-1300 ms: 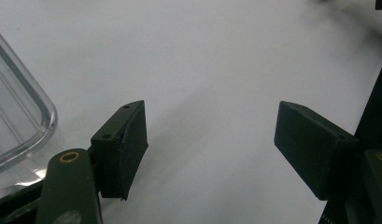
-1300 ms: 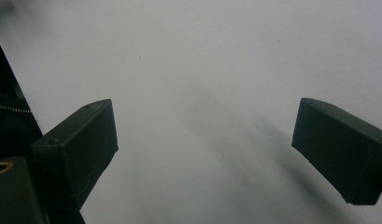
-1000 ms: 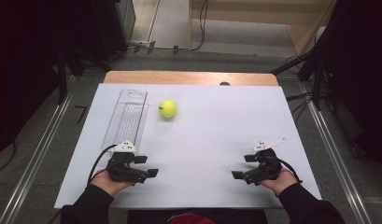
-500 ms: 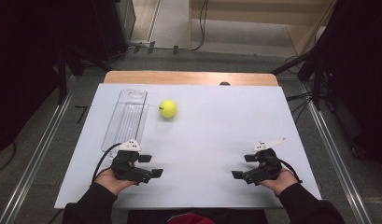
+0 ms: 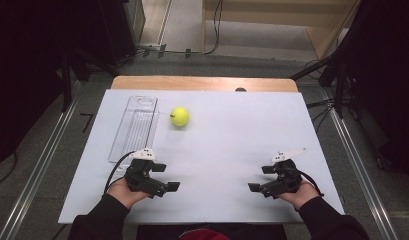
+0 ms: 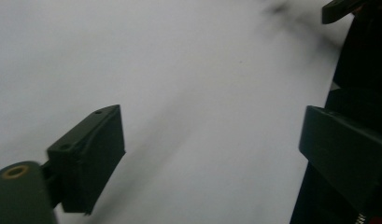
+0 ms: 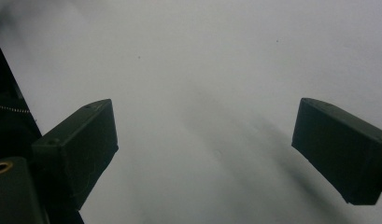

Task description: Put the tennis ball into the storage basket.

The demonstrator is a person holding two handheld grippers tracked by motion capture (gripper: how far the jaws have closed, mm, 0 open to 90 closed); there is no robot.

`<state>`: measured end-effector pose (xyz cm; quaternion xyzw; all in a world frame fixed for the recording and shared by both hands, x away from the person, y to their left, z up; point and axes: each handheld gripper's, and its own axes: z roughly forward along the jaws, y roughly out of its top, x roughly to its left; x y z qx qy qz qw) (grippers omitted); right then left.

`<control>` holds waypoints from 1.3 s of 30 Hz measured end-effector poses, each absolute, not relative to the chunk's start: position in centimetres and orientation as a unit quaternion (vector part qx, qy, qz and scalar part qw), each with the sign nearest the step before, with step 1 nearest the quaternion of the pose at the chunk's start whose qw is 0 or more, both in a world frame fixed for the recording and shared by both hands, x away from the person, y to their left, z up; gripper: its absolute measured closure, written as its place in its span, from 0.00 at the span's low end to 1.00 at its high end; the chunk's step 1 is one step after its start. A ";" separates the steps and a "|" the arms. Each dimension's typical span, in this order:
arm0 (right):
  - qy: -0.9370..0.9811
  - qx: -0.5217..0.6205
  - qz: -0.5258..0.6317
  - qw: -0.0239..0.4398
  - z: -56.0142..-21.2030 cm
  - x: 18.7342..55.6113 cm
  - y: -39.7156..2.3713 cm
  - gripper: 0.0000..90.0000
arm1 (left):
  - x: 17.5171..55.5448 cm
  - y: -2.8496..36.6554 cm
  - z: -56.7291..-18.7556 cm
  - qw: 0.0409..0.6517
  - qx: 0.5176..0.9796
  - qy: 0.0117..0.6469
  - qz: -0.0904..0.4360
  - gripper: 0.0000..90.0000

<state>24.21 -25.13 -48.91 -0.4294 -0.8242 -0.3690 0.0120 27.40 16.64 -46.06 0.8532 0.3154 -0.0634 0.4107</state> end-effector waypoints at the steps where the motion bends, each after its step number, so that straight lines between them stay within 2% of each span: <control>1: -0.824 -0.430 -0.369 0.011 -48.9 24.2 -25.1 0.06 | 27.4 16.5 -46.0 0.409 0.855 0.314 -0.060 0.01; 39: -0.821 -0.432 -0.374 0.010 -48.9 24.1 -25.3 0.06 | 28.8 14.1 -44.8 0.393 0.849 0.353 -0.018 0.03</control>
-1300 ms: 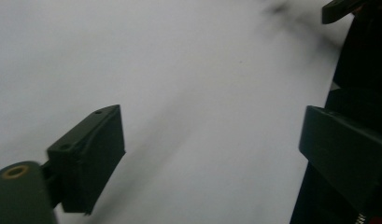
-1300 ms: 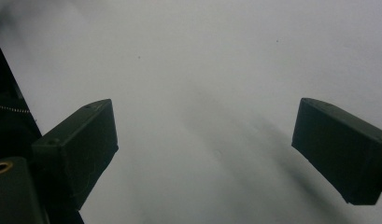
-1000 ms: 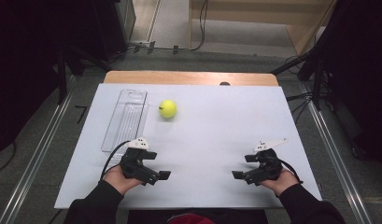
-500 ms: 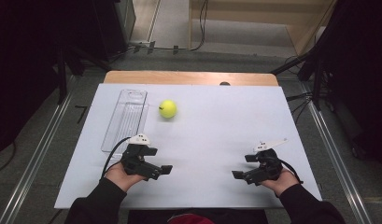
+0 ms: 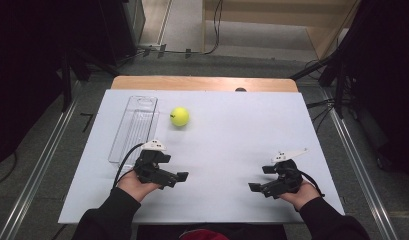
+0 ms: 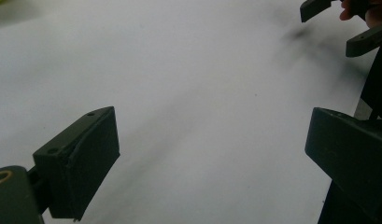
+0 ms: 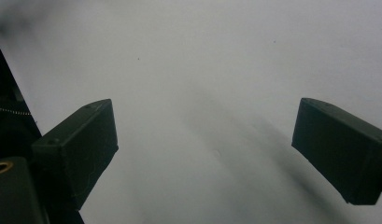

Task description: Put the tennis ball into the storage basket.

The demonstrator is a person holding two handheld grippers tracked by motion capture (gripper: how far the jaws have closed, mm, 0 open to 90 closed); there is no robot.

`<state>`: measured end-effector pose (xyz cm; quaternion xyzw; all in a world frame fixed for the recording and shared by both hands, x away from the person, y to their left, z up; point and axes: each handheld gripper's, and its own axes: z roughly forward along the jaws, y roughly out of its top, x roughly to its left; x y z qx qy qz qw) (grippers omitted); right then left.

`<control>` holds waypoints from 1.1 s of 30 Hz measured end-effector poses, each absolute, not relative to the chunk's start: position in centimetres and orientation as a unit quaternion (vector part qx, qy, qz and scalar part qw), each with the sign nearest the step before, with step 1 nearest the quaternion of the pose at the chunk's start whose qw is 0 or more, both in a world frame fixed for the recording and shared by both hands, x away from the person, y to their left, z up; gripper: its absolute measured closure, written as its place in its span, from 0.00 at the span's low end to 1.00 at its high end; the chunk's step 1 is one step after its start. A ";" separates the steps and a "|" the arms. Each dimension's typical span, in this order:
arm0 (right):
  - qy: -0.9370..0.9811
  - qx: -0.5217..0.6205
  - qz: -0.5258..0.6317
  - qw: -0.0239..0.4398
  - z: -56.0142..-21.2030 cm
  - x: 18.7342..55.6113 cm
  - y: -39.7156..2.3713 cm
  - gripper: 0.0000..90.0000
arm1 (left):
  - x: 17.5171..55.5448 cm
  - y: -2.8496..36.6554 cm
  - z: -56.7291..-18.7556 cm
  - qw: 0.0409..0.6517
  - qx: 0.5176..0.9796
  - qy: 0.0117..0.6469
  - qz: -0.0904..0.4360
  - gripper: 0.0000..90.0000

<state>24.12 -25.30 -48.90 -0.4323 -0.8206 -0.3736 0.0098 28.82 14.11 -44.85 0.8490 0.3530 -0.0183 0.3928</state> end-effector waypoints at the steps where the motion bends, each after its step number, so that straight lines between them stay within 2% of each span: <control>1: -0.821 -0.432 -0.374 0.010 -48.9 24.1 -25.3 0.06 | 28.9 14.1 -44.8 0.391 0.850 0.353 -0.015 0.03; 33: -0.823 -0.427 -0.375 0.011 -48.9 24.1 -25.2 0.06 | 32.1 11.9 -44.4 0.380 0.838 0.392 0.016 0.03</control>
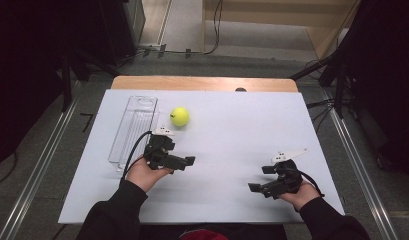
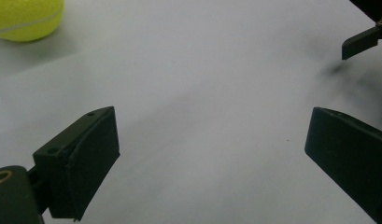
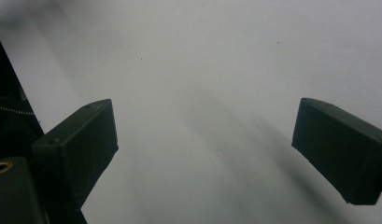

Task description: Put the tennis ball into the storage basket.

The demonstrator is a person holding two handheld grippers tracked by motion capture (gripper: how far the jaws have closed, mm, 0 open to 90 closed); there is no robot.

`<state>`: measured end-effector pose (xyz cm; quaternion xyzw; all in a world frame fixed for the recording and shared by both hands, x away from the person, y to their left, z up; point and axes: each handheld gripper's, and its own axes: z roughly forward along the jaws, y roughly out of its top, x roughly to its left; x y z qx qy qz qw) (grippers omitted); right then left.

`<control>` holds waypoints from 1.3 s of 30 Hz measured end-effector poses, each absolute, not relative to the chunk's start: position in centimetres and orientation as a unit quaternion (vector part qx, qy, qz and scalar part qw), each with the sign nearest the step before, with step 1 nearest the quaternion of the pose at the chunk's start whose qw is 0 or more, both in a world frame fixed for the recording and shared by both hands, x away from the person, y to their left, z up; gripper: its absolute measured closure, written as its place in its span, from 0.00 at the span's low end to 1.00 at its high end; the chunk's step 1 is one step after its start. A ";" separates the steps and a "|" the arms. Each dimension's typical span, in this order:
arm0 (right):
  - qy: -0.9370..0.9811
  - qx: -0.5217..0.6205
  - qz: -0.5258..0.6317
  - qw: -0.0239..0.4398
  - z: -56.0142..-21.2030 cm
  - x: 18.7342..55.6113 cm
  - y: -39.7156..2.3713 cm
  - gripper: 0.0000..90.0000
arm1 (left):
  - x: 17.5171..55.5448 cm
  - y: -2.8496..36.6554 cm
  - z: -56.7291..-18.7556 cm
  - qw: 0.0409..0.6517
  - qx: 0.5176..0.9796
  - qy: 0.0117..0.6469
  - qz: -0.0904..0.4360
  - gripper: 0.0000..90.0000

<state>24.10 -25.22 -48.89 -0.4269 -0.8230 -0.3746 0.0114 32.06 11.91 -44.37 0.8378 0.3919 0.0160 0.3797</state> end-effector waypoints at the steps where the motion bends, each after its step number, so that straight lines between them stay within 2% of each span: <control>1: -0.823 -0.427 -0.375 0.012 -48.9 24.1 -25.2 0.06 | 32.2 11.9 -44.3 0.380 0.837 0.394 0.019 0.03; 34: -0.825 -0.421 -0.377 0.016 -48.8 24.0 -25.0 0.06 | 36.1 10.9 -44.4 0.368 0.828 0.421 0.043 0.04; 39: -0.825 -0.421 -0.377 0.017 -48.8 24.0 -25.0 0.06 | 36.6 10.6 -44.5 0.365 0.826 0.426 0.049 0.06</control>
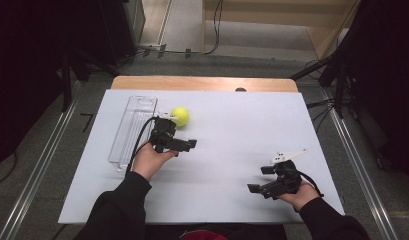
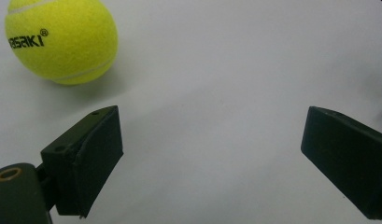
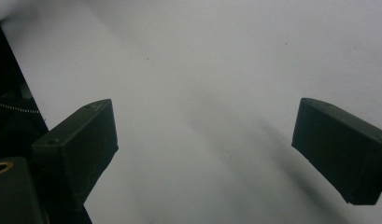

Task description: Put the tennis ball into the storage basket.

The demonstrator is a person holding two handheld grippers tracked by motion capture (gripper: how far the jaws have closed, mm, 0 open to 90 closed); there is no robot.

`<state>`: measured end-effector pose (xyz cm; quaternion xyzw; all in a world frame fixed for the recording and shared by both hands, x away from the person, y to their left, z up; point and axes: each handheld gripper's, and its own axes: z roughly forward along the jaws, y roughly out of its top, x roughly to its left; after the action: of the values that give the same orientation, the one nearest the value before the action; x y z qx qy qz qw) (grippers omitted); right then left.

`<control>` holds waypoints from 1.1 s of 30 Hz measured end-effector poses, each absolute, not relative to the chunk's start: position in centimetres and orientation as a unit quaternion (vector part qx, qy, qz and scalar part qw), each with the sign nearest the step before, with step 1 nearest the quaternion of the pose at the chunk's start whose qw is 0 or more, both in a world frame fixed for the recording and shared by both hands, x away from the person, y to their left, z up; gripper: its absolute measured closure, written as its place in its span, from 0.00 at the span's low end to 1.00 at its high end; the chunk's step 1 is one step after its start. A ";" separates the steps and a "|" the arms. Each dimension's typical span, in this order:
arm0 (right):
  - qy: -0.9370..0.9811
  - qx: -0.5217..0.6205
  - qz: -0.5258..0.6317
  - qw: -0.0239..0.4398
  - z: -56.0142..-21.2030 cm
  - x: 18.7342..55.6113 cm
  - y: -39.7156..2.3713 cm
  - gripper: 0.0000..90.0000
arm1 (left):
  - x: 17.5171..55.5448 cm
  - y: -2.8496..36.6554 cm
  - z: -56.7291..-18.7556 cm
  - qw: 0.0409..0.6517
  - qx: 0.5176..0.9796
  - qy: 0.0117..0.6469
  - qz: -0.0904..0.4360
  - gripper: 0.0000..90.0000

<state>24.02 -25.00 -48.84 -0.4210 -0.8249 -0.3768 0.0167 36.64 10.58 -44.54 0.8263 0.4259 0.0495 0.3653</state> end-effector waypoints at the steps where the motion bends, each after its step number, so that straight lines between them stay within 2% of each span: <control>1: -0.825 -0.421 -0.377 0.017 -48.8 24.0 -25.0 0.05 | 36.8 10.5 -44.5 0.364 0.827 0.426 0.048 0.06; 15: -0.823 -0.424 -0.377 0.016 -48.8 24.0 -25.0 0.06 | 38.4 10.6 -44.2 0.364 0.824 0.433 0.043 0.06; 33: -0.826 -0.417 -0.378 0.019 -48.9 24.0 -24.8 0.06 | 41.4 9.8 -43.0 0.354 0.822 0.441 0.066 0.06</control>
<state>24.00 -24.81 -48.86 -0.4173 -0.8261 -0.3783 0.0189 41.40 9.76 -43.05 0.8220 0.4413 0.0658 0.3540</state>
